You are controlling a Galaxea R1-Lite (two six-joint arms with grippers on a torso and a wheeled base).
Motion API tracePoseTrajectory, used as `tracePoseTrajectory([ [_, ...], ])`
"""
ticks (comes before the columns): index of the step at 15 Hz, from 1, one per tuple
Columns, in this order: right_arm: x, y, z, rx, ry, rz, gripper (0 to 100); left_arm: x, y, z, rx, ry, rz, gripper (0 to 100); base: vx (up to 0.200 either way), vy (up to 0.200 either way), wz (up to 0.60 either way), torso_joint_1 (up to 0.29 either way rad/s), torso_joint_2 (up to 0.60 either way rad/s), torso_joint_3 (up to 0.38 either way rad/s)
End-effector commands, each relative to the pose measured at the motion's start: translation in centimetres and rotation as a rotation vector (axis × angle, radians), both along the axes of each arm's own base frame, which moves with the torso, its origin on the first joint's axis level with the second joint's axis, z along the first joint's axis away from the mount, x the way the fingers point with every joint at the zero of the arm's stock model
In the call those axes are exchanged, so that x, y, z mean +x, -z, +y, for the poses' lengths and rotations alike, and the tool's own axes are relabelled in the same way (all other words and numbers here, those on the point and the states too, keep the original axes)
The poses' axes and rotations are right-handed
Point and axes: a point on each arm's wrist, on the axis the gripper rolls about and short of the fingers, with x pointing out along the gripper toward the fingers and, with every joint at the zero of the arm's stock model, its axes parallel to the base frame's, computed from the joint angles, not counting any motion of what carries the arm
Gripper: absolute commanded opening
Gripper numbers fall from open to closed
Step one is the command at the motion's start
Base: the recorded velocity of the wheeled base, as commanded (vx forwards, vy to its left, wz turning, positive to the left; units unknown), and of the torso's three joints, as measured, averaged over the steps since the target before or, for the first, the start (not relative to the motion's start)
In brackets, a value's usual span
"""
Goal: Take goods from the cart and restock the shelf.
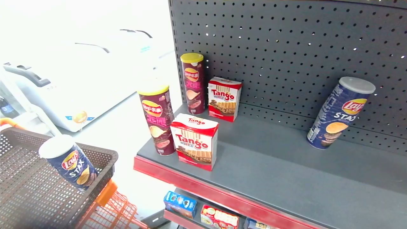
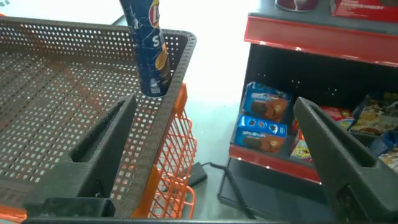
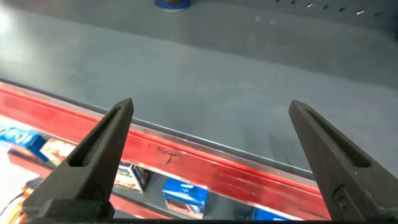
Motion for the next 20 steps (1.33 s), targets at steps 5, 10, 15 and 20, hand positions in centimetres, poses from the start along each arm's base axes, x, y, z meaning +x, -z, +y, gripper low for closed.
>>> tracePoseTrajectory([
  [5, 0.0, 0.0, 0.0, 0.0, 0.0, 0.001, 100, 0.0, 0.0, 0.0, 0.0, 0.002, 0.001, 100, 0.0, 0.0, 0.0, 0.0, 0.0, 0.0],
  [10, 0.0, 0.0, 0.0, 0.0, 0.0, 0.001, 100, 0.0, -0.1, 0.1, 0.005, -0.035, 0.004, 100, 0.0, 0.0, 0.0, 0.0, 0.0, 0.0],
  [15, 0.0, 0.0, 0.0, 0.0, 0.0, 0.001, 100, 0.4, -5.1, 0.1, 0.061, -0.159, 0.034, 100, 0.0, 0.0, 0.0, 0.0, 0.0, 0.0],
  [20, 0.0, 0.0, 0.0, 0.0, 0.0, 0.001, 100, 8.0, -10.5, 1.6, -0.062, -0.198, 0.34, 100, 0.0, 0.0, 0.0, 0.0, 0.0, 0.0],
])
